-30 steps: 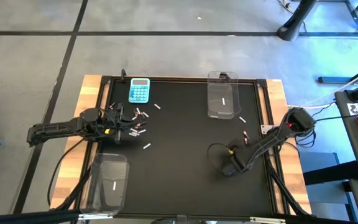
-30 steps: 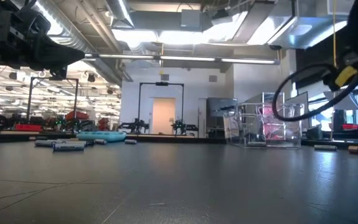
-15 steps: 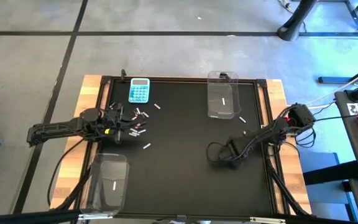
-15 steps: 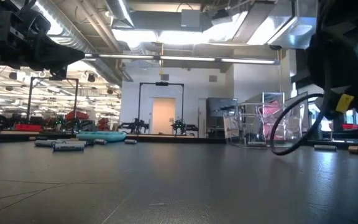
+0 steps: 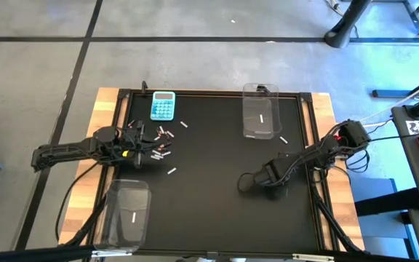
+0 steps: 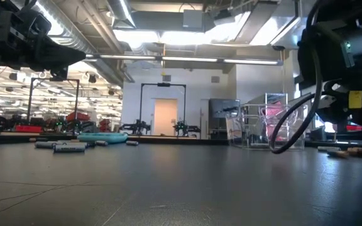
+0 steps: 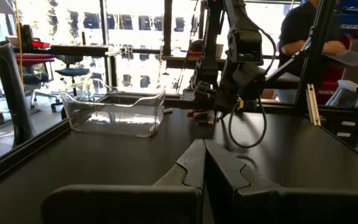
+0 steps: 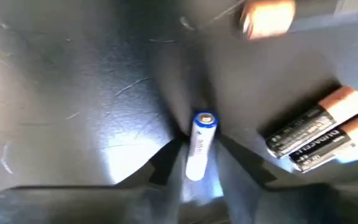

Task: Sort batteries
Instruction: Put the white battery into the top transparent bin

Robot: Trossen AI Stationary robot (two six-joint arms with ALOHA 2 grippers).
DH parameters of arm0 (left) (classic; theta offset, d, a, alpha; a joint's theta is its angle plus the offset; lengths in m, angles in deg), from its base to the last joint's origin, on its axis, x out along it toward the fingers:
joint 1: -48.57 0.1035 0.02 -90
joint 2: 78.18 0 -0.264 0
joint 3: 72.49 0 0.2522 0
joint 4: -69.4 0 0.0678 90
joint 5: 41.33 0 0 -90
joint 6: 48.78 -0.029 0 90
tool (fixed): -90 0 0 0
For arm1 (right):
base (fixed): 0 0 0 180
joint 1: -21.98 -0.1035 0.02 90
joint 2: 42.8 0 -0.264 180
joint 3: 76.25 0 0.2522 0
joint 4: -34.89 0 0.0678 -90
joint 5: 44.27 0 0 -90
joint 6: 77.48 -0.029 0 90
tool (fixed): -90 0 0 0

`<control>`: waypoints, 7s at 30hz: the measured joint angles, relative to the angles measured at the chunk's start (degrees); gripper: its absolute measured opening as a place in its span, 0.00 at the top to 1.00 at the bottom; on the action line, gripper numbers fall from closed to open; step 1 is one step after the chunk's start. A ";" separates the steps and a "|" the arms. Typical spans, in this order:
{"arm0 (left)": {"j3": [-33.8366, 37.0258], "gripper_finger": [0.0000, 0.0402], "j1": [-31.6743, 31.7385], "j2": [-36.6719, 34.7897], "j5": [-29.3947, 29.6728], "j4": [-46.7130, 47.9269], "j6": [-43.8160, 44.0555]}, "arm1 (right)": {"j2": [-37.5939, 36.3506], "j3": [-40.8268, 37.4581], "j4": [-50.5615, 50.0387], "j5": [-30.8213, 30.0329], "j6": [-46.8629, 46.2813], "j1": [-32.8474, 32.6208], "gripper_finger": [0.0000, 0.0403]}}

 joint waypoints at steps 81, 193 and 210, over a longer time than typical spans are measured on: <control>-0.01 1.00 0.00 0.94 -0.01 0.00 -0.01 | 12.17 30.76 3.01 -1.68 29.39 59.06 0.64; -0.01 1.00 0.01 0.96 0.00 -0.01 0.01 | -25.38 4.55 -16.16 -3.10 -8.29 46.23 0.97; 0.00 1.00 -0.01 0.96 0.00 0.00 0.01 | -13.04 23.30 17.14 -3.79 19.13 54.12 0.97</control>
